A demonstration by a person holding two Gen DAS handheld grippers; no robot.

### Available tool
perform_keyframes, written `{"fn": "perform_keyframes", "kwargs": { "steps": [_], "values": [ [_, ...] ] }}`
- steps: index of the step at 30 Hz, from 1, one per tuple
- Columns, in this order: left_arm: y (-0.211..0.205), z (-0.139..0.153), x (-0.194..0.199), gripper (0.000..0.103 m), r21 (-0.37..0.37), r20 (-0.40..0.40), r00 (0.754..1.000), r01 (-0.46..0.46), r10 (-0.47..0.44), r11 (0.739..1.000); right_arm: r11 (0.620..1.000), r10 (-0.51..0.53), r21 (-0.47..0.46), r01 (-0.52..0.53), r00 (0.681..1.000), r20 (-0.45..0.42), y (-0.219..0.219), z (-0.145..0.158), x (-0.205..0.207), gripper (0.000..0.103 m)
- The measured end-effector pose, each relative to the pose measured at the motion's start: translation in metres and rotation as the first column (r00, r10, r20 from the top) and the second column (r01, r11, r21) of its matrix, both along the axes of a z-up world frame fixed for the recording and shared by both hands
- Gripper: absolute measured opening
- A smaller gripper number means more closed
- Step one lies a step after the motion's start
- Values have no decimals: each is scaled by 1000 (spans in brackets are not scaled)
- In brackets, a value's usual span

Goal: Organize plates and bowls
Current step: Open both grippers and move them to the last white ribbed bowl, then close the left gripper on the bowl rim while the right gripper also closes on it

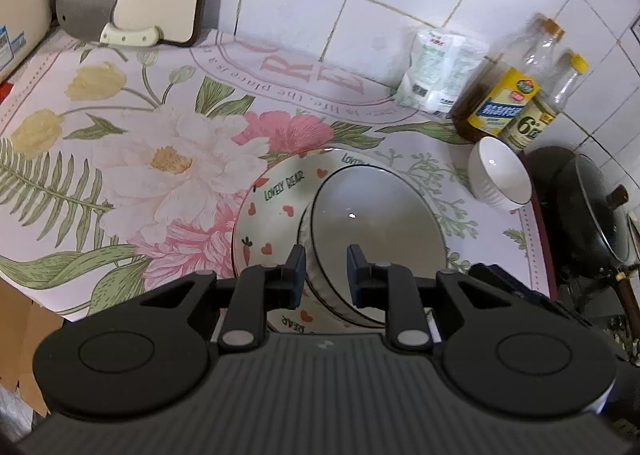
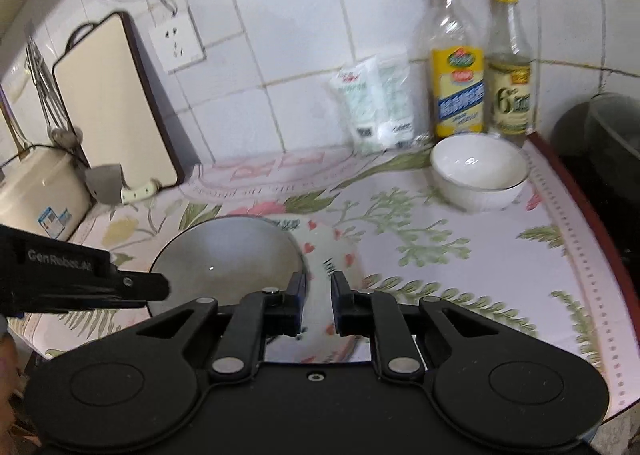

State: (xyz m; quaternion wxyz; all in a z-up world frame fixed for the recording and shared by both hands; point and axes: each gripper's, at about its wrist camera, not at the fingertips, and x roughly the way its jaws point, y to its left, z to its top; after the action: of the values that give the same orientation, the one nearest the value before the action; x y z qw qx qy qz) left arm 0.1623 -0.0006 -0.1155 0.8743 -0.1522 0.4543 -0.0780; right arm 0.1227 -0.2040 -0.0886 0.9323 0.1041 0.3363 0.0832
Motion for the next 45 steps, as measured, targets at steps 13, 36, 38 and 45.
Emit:
{"fn": "perform_keyframes", "kwargs": {
  "steps": [13,36,38,45],
  "values": [
    [-43,56,-25,27,6,103,985,141,-140,990,999,19,-48,-11,986,168,-71,27,-42,25],
    [-178,15,58,41,36,273,951,142,-147,989,981,-159,133,138,974,163,-172,-28,42,43],
    [-191,10,69,45,53,279,947,146,-156,988,975,-176,162,152,974,142,-178,-36,55,43],
    [-232,-18,110,54,110,223,960,149,-171,983,947,-207,262,188,977,48,-188,-60,103,43]
  ]
}}
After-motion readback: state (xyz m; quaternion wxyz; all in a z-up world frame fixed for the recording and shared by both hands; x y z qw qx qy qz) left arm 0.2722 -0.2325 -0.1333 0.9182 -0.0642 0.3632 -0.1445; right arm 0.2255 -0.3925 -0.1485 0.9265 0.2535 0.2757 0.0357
